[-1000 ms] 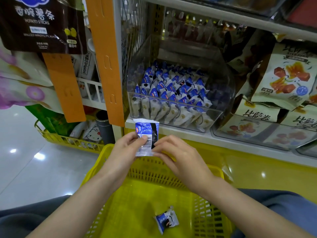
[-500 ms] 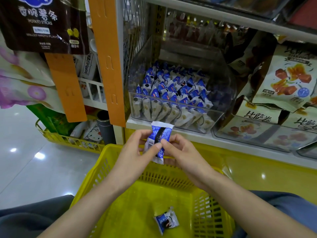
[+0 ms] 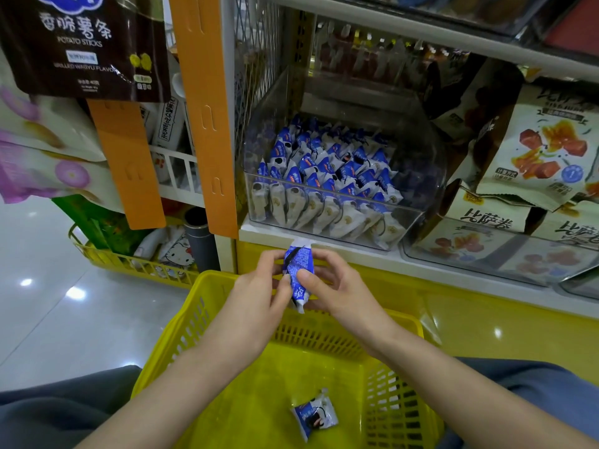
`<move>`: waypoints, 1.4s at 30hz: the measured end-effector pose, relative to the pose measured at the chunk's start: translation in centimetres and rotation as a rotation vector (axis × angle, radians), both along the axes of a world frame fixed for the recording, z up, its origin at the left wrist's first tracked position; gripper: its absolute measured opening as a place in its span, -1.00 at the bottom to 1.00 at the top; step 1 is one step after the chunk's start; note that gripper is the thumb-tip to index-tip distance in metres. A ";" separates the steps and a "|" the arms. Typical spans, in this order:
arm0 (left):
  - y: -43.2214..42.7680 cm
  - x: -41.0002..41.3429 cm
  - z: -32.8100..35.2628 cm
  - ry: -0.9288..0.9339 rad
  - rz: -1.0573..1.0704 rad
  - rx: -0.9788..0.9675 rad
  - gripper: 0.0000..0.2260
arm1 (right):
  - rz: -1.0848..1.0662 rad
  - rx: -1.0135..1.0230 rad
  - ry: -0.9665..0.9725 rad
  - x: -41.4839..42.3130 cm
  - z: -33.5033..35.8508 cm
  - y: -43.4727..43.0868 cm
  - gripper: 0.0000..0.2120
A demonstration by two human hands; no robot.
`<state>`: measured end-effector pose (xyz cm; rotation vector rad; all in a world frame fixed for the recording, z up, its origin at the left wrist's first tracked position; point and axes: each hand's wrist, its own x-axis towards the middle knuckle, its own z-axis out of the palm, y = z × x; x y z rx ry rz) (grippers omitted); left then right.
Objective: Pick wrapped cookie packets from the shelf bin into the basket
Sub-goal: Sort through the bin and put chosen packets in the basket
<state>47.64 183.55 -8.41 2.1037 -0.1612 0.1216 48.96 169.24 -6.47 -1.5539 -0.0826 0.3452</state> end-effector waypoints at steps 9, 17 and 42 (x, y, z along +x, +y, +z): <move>0.6 0.2 0.2 -0.176 0.037 0.225 -0.93 | 0.066 -0.112 -0.101 -0.2 -1.1 0.4 -0.70; 0.6 1.0 0.3 -0.046 0.115 -0.015 -0.73 | 0.054 -0.154 -0.127 0.0 -1.2 0.3 -0.76; -0.2 0.9 1.7 0.270 0.128 -0.727 -0.78 | 0.012 -0.422 -0.338 -0.1 -1.3 0.1 -0.81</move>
